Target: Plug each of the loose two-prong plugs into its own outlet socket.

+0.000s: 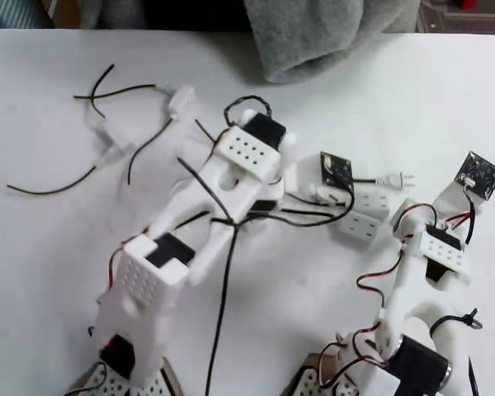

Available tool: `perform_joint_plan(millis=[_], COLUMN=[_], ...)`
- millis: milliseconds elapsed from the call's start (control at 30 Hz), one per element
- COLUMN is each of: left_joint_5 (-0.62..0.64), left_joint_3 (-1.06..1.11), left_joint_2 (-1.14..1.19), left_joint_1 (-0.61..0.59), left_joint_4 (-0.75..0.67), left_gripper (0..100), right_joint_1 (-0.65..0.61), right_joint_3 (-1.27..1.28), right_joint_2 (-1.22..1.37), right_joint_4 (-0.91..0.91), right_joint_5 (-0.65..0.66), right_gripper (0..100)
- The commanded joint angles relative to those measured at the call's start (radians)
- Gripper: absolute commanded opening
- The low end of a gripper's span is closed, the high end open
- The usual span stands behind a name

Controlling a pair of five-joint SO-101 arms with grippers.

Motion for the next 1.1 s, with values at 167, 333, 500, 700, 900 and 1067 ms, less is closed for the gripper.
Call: perform_joint_plan(millis=[167,333,500,700,900,1067], left_joint_5=[0.003,0.069,0.132,0.18,0.23,0.31], left_joint_3=[-0.014,-0.015,-0.086,-0.16,-0.166,-0.167], left_joint_2=[0.036,0.116,0.117,0.13,0.188,0.223], left_joint_1=[0.005,0.041,0.105,0.094,0.012,-0.028], left_joint_4=[-0.009,-0.009,0.005,0.014,0.014,0.012], left_gripper=[2,2,2,2,2,2], right_joint_1=[-0.008,-0.008,-0.008,-0.008,-0.008,-0.008], right_joint_3=[-0.023,-0.023,-0.023,-0.023,-0.023,-0.023], right_joint_2=[-0.018,-0.018,-0.018,-0.018,-0.018,-0.016], right_joint_4=[-0.004,-0.004,-0.004,-0.004,-0.004,-0.004], right_joint_5=[0.0,0.0,0.0,0.0,0.0,0.0], right_gripper=[2.2,2.2,2.3,2.3,2.3,2.3])
